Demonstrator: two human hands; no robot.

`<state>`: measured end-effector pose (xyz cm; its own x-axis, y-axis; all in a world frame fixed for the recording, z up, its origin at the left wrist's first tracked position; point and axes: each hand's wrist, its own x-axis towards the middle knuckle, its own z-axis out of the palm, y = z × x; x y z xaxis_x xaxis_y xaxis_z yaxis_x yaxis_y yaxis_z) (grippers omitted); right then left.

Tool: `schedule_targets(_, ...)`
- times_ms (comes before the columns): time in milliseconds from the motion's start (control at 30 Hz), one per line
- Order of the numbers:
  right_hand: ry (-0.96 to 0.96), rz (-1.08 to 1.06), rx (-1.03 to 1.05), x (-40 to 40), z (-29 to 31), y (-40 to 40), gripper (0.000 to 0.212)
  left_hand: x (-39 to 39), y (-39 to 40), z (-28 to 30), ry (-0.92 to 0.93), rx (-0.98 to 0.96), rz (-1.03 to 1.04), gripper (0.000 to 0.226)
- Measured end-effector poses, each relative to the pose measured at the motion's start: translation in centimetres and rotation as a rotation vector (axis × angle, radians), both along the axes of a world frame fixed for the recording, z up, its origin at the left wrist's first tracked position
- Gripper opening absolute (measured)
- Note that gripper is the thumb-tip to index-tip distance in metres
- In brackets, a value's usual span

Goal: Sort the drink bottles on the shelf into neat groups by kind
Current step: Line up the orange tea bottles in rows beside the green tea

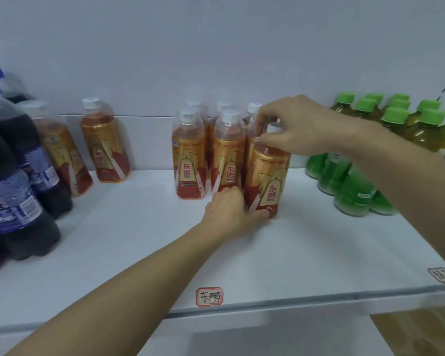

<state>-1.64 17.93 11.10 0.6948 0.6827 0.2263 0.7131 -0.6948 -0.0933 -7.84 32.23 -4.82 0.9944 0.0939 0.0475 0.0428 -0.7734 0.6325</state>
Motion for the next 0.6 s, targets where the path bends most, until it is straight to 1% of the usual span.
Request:
schedule_targets(67, -0.008, -0.031, -0.146, -0.3, 1.2, 1.2, 0.012, -0.6, 0.7, 0.5, -0.012, 0.112, -0.006, 0.081)
schedule_targets(100, -0.025, -0.029, -0.162, -0.6, 1.7, 2.1, 0.013, -0.9, 1.5, 0.7, 0.001, 0.168, -0.009, 0.083)
schedule_targets(167, -0.081, 0.014, -0.063, -1.3, 2.5, 4.2, 0.017, -1.8, 3.9, 1.1, 0.056, 0.239, -0.014, 0.079)
schedule_targets(233, -0.08, 0.085, 0.066, -2.0, 2.5, 7.3, 0.022, -3.0, 7.4, 1.3, 0.091, 0.272, 0.005, 0.063)
schedule_targets(300, -0.046, 0.16, 0.111, -2.5, 1.8, 11.2, 0.026, -4.3, 11.1, 1.4, 0.097, 0.314, 0.064, 0.05)
schedule_targets(367, -0.024, 0.214, 0.129, -2.7, 0.7, 15.6, 0.039, -5.7, 14.5, 1.2, 0.085, 0.348, 0.127, 0.045)
schedule_targets(433, 0.005, 0.25, 0.144, -2.7, 0.0, 19.8, 0.056, -6.8, 17.2, 0.5, 0.033, 0.303, 0.158, 0.037)
schedule_targets(500, 0.026, 0.272, 0.149, -2.3, -0.4, 24.2, 0.067, -8.0, 18.9, -0.2, -0.059, 0.125, 0.177, 0.02)
schedule_targets(533, 0.047, 0.267, 0.146, -2.2, -0.4, 26.2, 0.07, -8.3, 19.3, -0.2, -0.099, 0.044, 0.185, 0.013)
schedule_targets(600, 0.096, 0.226, 0.138, -1.7, -0.5, 29.5, 0.071, -8.6, 19.6, -0.2, -0.135, -0.017, 0.164, 0.013)
